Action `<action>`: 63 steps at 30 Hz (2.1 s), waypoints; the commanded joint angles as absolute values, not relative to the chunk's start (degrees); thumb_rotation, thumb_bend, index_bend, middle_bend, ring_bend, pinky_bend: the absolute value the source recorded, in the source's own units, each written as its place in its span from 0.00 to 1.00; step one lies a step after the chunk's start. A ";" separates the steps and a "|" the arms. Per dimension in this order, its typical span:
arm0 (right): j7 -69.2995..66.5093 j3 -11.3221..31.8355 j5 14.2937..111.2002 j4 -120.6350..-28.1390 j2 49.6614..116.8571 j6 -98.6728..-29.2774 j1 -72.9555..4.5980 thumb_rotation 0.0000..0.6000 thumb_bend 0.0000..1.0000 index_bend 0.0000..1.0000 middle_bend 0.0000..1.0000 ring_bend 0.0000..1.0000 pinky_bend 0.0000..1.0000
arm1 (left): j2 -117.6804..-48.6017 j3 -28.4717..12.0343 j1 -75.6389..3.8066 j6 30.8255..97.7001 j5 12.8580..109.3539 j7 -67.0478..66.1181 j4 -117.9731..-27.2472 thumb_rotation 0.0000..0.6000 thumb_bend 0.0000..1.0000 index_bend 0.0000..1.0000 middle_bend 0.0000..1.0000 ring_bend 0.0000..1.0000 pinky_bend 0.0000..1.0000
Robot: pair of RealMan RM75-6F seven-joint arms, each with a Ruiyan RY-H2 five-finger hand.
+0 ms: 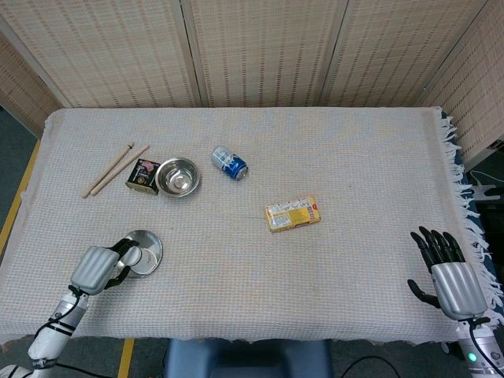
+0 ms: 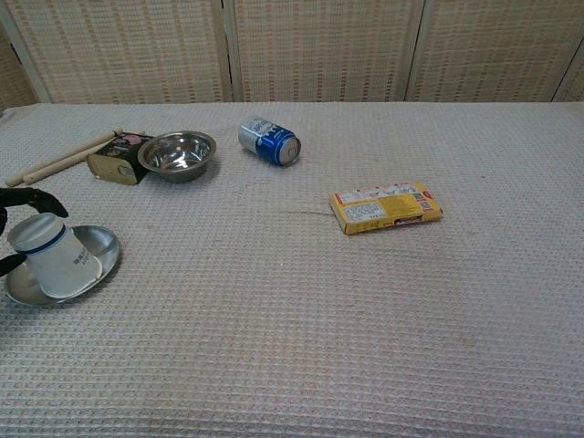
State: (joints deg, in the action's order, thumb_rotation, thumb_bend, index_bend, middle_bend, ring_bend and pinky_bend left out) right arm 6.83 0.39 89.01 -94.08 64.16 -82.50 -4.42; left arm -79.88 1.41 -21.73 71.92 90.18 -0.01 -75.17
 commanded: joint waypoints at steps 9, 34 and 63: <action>6.71 0.55 89.02 -94.31 63.90 -83.17 -4.20 0.93 0.17 0.00 0.00 0.00 0.00 | -84.22 -2.06 -22.17 72.52 86.56 -9.17 -66.70 1.00 0.69 0.64 0.77 0.65 0.85; 6.20 0.25 89.44 -94.60 63.57 -83.04 -4.19 0.93 0.17 0.00 0.00 0.00 0.00 | -81.76 -1.15 -21.61 71.98 86.48 -10.75 -70.55 1.00 0.69 0.63 0.77 0.65 0.85; 5.91 -0.07 90.05 -94.88 63.30 -83.07 -4.11 0.93 0.17 0.00 0.00 0.00 0.00 | -77.89 -1.70 -17.07 81.45 88.04 -6.56 -73.44 1.00 0.69 0.60 0.74 0.65 0.85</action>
State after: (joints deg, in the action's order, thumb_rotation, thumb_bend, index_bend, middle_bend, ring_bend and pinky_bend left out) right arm 5.92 -0.07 90.06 -94.88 63.30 -83.07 -4.11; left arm -78.06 -1.30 -17.44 80.96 88.55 -6.16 -73.61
